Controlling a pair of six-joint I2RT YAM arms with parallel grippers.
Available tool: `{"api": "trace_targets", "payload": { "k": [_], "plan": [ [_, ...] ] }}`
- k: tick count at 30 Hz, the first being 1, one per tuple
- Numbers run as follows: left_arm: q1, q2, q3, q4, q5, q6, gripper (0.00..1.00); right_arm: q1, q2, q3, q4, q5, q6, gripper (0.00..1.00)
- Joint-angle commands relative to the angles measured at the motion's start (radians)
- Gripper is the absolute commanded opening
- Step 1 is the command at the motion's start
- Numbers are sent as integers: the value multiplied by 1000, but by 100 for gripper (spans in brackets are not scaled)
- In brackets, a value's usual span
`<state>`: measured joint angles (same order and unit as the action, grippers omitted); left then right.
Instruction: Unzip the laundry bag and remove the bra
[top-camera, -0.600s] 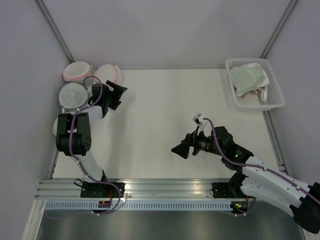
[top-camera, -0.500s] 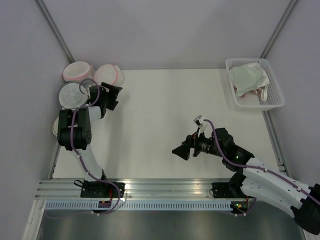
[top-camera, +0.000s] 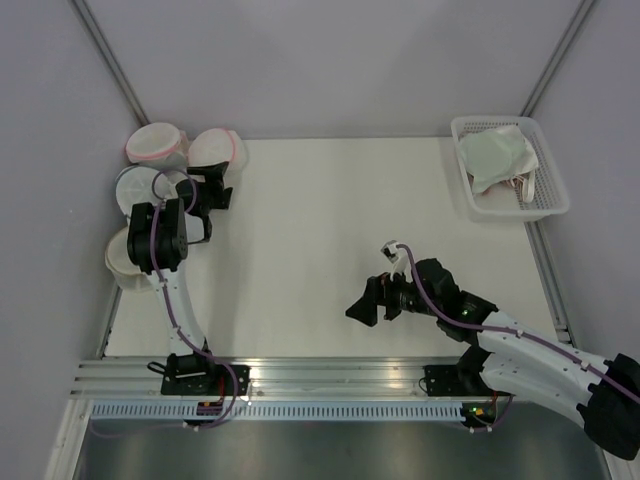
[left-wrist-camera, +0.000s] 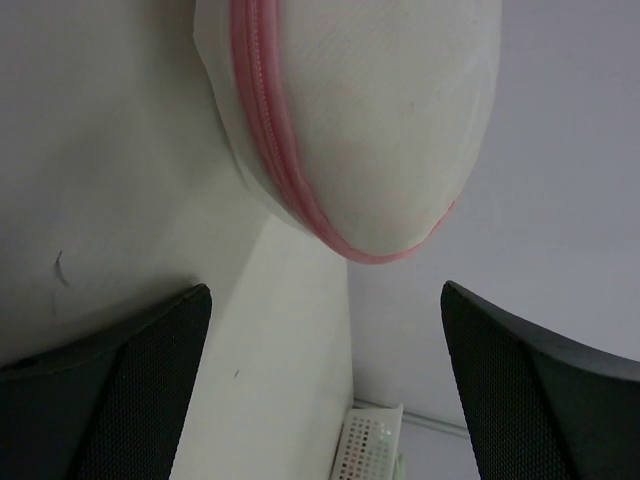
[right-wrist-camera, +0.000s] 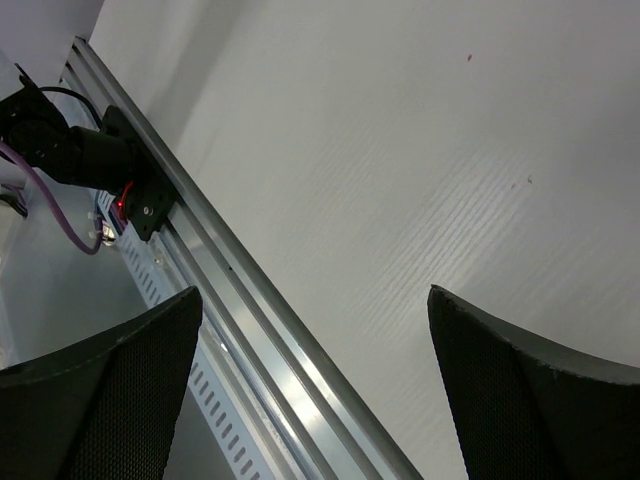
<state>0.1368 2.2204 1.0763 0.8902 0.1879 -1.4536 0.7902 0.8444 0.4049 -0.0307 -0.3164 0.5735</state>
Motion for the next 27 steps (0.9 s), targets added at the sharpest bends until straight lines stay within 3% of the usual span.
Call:
{"api": "trace_targets", "payload": {
  "k": [1,5,7,8,9,11,12,13,21,27],
  "plan": [
    [21,51,62,67,-54,-57,99,6,19,-15,17,2,15,98],
    [37,133,128,105,-16,-132,90,9,54,-8,23,-4,15,98],
    [35,162,152,116,-12,-149,76,12,67,-2,23,-4,14,98],
    [37,173,166,115,-5,-149,66,17,70,-1,23,-4,19,98],
    [40,182,180,113,4,-151,48,20,71,-1,23,-3,20,98],
    [41,203,215,121,27,-160,26,27,68,-3,23,2,26,98],
    [41,208,224,119,36,-162,10,33,67,-5,23,8,26,98],
    [41,208,235,119,54,-162,5,37,62,-6,23,11,31,98],
    [27,113,171,170,223,-76,2,61,62,-18,78,31,34,98],
    [-23,-7,-4,295,429,-88,2,63,48,18,57,98,8,98]
  ]
}}
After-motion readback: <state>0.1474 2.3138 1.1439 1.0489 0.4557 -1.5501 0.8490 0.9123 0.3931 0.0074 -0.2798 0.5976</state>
